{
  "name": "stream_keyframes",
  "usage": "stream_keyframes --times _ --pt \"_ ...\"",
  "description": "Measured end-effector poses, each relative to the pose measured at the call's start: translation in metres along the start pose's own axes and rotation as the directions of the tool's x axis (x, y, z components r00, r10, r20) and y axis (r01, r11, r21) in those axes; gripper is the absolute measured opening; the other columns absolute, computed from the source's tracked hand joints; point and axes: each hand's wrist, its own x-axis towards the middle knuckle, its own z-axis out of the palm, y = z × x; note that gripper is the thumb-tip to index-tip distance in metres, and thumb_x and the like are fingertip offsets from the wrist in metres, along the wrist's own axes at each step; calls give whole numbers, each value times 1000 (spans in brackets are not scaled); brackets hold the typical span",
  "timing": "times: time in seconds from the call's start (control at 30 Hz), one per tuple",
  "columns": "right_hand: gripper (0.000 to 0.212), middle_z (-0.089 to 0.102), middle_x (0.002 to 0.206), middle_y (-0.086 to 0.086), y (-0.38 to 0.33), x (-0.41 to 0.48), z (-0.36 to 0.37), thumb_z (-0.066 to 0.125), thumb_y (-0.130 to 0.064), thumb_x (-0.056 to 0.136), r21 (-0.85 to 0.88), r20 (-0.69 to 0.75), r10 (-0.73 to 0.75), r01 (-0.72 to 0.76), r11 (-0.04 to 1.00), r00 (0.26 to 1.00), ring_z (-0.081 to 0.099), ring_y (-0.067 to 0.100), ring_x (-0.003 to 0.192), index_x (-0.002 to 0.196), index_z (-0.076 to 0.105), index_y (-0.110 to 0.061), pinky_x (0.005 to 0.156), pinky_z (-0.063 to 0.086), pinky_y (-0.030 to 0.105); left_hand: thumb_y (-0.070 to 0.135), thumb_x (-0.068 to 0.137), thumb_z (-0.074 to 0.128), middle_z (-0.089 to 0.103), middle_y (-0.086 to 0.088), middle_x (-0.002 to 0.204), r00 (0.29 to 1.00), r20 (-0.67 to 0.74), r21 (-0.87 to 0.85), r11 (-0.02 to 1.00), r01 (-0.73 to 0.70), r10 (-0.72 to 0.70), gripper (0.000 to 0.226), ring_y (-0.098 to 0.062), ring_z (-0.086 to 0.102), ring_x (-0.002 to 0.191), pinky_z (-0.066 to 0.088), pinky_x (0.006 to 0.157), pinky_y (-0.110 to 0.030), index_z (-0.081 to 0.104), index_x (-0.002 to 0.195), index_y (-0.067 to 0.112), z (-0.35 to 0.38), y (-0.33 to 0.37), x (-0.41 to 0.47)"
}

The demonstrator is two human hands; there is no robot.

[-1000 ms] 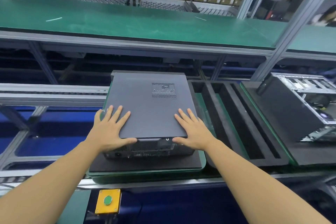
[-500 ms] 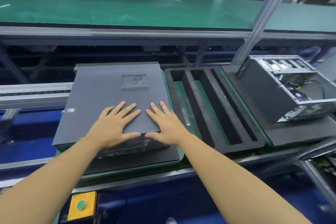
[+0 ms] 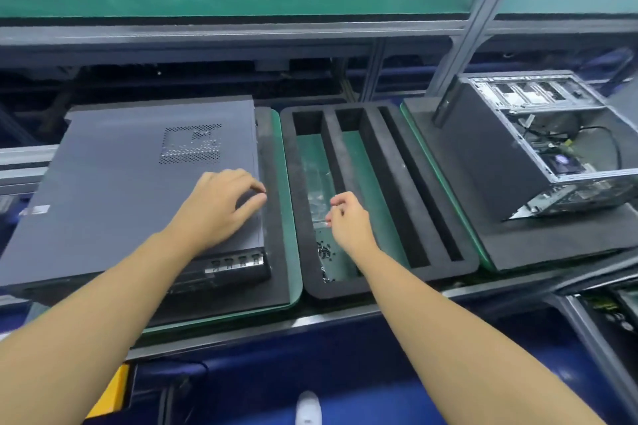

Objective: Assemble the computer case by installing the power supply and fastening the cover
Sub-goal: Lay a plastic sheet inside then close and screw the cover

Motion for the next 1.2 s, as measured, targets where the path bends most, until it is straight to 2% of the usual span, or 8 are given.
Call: stream_keyframes --times 0.07,0.2,0.6,0.7,0.83,1.0,1.1,1.2 --pt "27 69 95 10 21 15 -10 38 -2 98 -45 27 121 -119 992 992 61 26 81 99 58 -21 69 51 34 29 101 51 64 20 95 1000 5 -16 1000 -13 13 15 -15 60 95 35 89 -37 66 102 29 15 15 20" --pt "26 68 119 15 57 38 -10 56 -7 98 -326 178 207 -141 935 962 65 33 112 122 66 -10 95 53 33 12 97 48 69 19 95 995 99 30 999 -21 18 30 -10 62 94 37 99 -36 66 114 28 39 28 53" --pt "37 55 133 19 111 67 49 48 10 100 -546 230 107 37 837 967 62 29 112 133 62 1 94 43 21 24 95 43 71 13 90 985 157 168 985 38 -65 29 -14 64 85 41 93 -34 67 110 31 60 28 65" --pt "40 58 131 20 115 72 52 48 12 99 -543 250 96 57 838 964 62 31 114 134 63 0 102 46 27 24 95 43 71 13 86 985 152 161 985 55 -80 29 -14 64 83 40 93 -32 68 109 31 60 29 64" --pt "45 63 127 20 118 74 52 45 17 93 -533 221 106 29 846 970 62 32 116 131 65 0 97 44 27 22 95 42 64 12 72 985 141 156 985 75 -97 30 -15 56 66 42 94 -33 69 105 29 59 30 64" --pt "38 59 104 14 128 73 55 34 15 96 -615 224 -11 150 774 975 55 22 90 118 63 1 70 43 18 16 92 44 35 19 48 984 130 104 989 107 -120 29 -3 37 46 44 96 -36 71 97 25 56 31 64" --pt "22 49 78 6 121 68 54 43 4 100 -501 93 35 16 865 995 43 15 70 90 61 -4 59 36 16 15 91 46 30 20 44 987 109 75 991 113 -121 27 1 32 43 46 94 -37 72 93 24 55 32 63" --pt "20 57 87 8 115 65 45 48 5 102 -434 134 26 35 900 991 51 13 75 95 66 -3 64 39 12 16 91 46 31 20 45 987 106 62 991 117 -123 27 0 34 43 46 94 -35 72 93 25 55 32 62"
